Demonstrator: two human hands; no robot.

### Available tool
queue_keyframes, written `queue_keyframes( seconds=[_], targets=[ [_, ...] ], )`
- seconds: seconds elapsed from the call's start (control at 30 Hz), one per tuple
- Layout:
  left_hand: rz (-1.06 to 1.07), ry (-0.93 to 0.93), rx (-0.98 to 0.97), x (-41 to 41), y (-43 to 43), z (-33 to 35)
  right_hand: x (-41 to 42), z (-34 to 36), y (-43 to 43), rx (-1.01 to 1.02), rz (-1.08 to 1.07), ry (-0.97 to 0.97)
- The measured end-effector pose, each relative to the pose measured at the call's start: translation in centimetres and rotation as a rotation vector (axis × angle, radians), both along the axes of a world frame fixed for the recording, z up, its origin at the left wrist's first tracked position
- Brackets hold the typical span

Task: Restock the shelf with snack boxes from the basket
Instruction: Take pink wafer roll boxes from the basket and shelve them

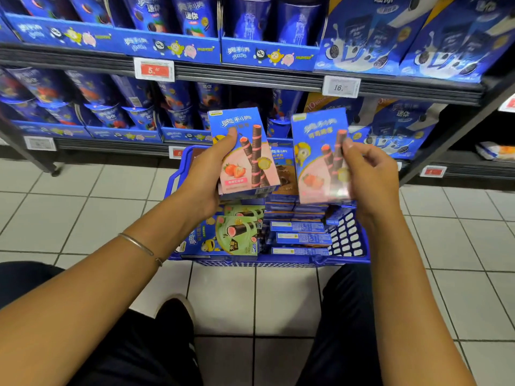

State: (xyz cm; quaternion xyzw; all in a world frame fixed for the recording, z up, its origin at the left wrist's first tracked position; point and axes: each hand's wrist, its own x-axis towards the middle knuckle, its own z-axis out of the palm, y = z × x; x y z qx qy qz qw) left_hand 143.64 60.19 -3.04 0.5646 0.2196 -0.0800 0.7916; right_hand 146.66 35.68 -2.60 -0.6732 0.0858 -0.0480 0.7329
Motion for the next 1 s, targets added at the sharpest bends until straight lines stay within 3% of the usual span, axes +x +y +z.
queue_keyframes(
  seconds=[0.1,0.3,0.53,0.83,1.0],
  targets=[
    [0.003,0.03,0.097,0.0,-0.5,-0.1,0.1,1.3,1.3,0.172,0.057,0.005],
    [-0.035,0.086,0.142,0.1,-1.4,-0.6,-0.3,0.1,6.2,0.084,0.16,0.122],
    [0.01,0.046,0.168,-0.2,-2.2,-0.5,-0.9,-1.7,8.8,0.171,0.309,0.221],
    [-0.125,0.059,0.291,-0.3,-2.1,0.7,-1.5,-2.3,9.1,0.222,0.293,0.319],
    [-0.144,0.044,0.112,-0.8,-2.2,1.2,-2.0,-2.1,9.5,0.157,0.309,0.28]
  ],
)
